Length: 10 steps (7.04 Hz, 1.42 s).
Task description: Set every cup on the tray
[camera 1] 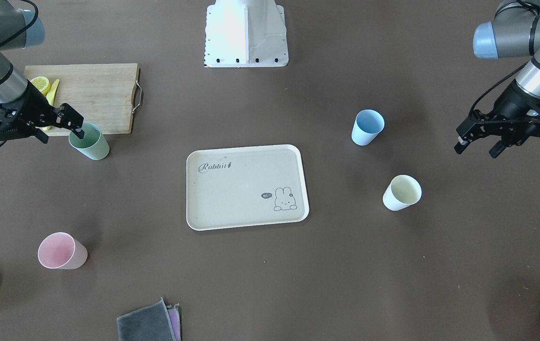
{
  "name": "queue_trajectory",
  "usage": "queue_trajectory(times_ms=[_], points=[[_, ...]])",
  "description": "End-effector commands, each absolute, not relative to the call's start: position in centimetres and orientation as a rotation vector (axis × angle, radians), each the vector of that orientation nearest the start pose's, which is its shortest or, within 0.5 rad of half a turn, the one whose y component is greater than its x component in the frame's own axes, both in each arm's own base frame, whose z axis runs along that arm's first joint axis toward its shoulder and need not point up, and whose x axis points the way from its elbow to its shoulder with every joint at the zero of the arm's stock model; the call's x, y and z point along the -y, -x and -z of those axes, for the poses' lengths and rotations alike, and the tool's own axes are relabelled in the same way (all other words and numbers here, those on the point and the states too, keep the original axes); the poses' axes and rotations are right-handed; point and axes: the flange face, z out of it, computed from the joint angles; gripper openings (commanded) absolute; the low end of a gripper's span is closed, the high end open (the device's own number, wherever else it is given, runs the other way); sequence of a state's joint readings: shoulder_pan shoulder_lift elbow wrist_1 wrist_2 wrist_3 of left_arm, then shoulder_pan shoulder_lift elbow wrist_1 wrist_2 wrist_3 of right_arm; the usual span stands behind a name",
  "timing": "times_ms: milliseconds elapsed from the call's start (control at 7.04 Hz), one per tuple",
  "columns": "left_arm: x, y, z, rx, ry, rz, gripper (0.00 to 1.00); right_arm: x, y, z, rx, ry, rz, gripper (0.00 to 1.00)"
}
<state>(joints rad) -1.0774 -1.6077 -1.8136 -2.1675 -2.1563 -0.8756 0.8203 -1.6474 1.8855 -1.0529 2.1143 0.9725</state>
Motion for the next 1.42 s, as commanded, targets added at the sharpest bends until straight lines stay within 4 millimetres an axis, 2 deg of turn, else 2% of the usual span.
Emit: queue_trajectory(times_ms=[0,142,284,426,852,995,1137,1279], points=[[49.1,-17.6,-46.1,-0.957,-0.303,0.087,0.98,39.9,27.7,-49.3,0.878,-0.091,0.014,0.86],[49.1,-17.7,-46.1,-0.959,-0.301,0.086,0.98,39.8,28.3,-49.9,0.862,-0.086,0.007,0.67],[49.1,-17.6,-46.0,-0.962,-0.302,0.084,0.98,39.7,28.3,-49.9,0.865,-0.082,0.003,0.11],[49.0,-17.7,-46.0,-0.963,-0.300,0.082,0.98,39.9,28.5,-49.5,0.871,-0.086,0.005,0.00],[48.8,-17.5,-45.8,-0.967,-0.305,0.081,0.97,40.3,29.0,-46.6,0.927,-0.094,0.029,0.00],[48.7,-17.5,-45.1,-0.972,-0.312,0.077,0.97,41.6,26.2,-45.1,0.992,-0.063,0.005,0.00],[48.7,-17.9,-45.1,-0.972,-0.310,0.078,0.97,43.2,23.7,-42.9,1.075,-0.040,-0.002,0.00],[48.3,-18.9,-44.9,-0.975,-0.302,0.062,0.97,44.1,23.6,-41.3,1.099,-0.057,0.001,0.00]])
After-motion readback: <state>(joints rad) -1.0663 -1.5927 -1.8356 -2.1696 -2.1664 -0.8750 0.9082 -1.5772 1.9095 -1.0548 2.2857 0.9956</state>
